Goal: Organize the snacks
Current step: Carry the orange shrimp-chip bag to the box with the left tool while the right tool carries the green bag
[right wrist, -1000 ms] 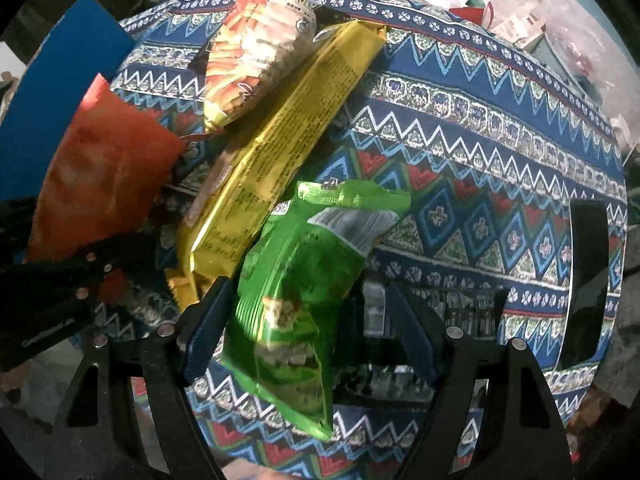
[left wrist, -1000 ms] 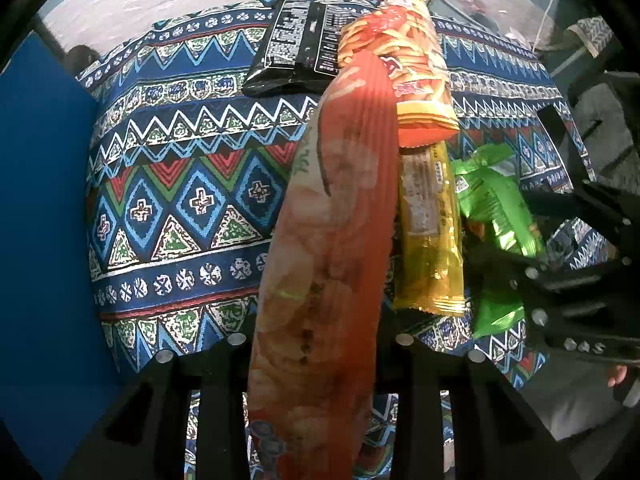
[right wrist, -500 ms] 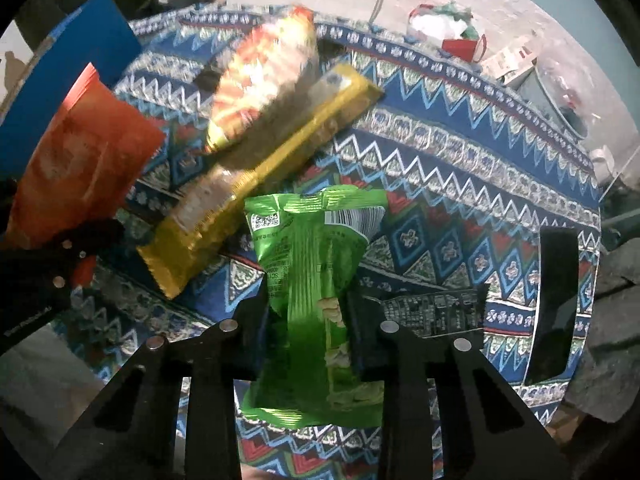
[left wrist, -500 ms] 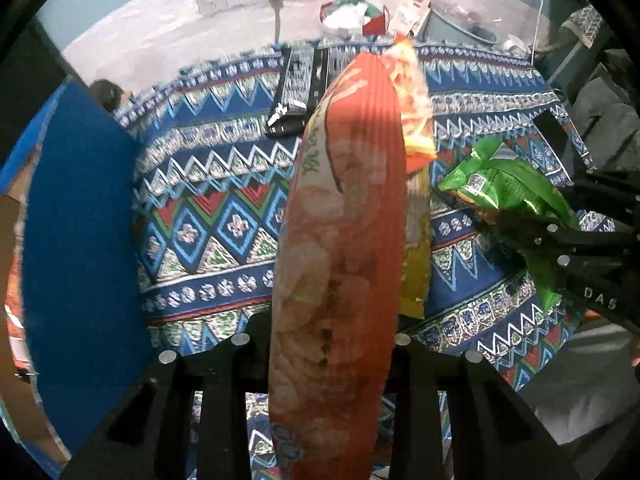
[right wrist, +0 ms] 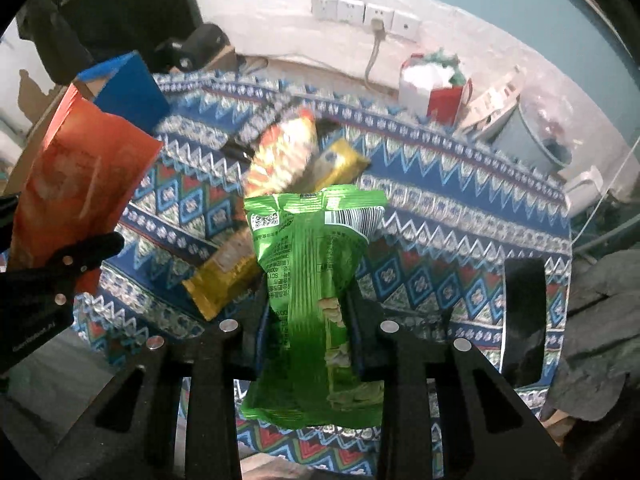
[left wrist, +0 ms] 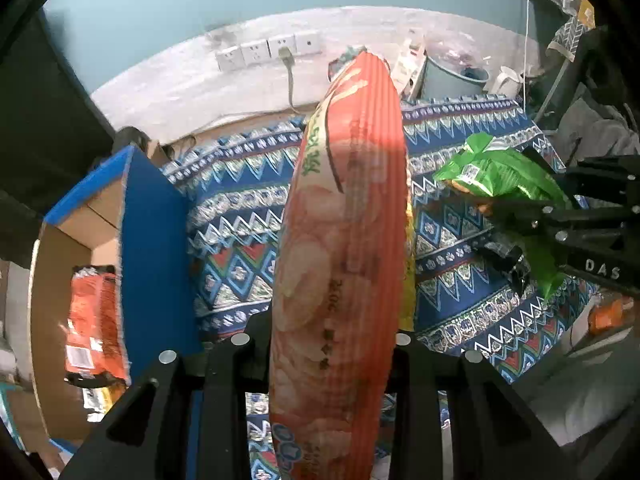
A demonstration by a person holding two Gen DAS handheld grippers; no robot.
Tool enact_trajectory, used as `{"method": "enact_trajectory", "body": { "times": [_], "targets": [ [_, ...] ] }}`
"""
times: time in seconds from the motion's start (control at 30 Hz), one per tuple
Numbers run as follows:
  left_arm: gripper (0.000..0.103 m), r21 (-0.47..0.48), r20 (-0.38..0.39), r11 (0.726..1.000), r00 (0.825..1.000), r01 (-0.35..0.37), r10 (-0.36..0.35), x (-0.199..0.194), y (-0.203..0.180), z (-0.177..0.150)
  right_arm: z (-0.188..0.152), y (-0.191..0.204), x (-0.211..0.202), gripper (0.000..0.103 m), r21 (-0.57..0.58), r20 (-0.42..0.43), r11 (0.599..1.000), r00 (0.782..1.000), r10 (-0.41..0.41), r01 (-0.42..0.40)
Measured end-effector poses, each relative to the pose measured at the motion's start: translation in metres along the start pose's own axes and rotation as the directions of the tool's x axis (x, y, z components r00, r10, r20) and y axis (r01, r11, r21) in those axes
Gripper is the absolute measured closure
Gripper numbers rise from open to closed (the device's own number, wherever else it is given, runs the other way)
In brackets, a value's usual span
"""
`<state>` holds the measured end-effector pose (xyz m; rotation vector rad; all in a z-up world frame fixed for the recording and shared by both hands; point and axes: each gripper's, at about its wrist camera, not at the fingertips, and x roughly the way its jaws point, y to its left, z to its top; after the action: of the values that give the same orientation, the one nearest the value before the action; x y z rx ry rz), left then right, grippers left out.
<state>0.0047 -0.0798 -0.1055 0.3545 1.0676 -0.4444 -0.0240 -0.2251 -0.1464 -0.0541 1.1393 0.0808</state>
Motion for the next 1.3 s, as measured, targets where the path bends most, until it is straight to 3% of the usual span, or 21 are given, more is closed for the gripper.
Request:
{"method": "enact_trajectory", "body": {
  "times": [0.27,0.47,0.67,1.3],
  "targets": [
    [0.071,-0.018,0.065,1.0,0.998,0.004,-0.003,-0.025,0.014,0.004,0.011,0.007,-0.03,0.074,0.006,0.081,1.0,0.996,0.029,-0.03],
    [0.071,-0.018,0.129,0.999,0.99,-0.048,0.05,-0.047,0.021,0.004,0.021,0.018,-0.047,0.074,-0.01,0.128,0.998,0.99,0.058,-0.057],
    [0.071,-0.032,0.176,0.998,0.983,-0.056,0.061,-0.063,0.03,0.002,0.031,0.031,-0.061,0.074,-0.024,0.177,0.998,0.982,0.067,-0.064],
    [0.071,-0.168,0.17,0.979,0.975,-0.113,0.141,-0.067,0.099,-0.018,0.073,0.087,-0.052,0.074,-0.08,0.175,0.988,0.974,0.146,-0.134]
  ]
}}
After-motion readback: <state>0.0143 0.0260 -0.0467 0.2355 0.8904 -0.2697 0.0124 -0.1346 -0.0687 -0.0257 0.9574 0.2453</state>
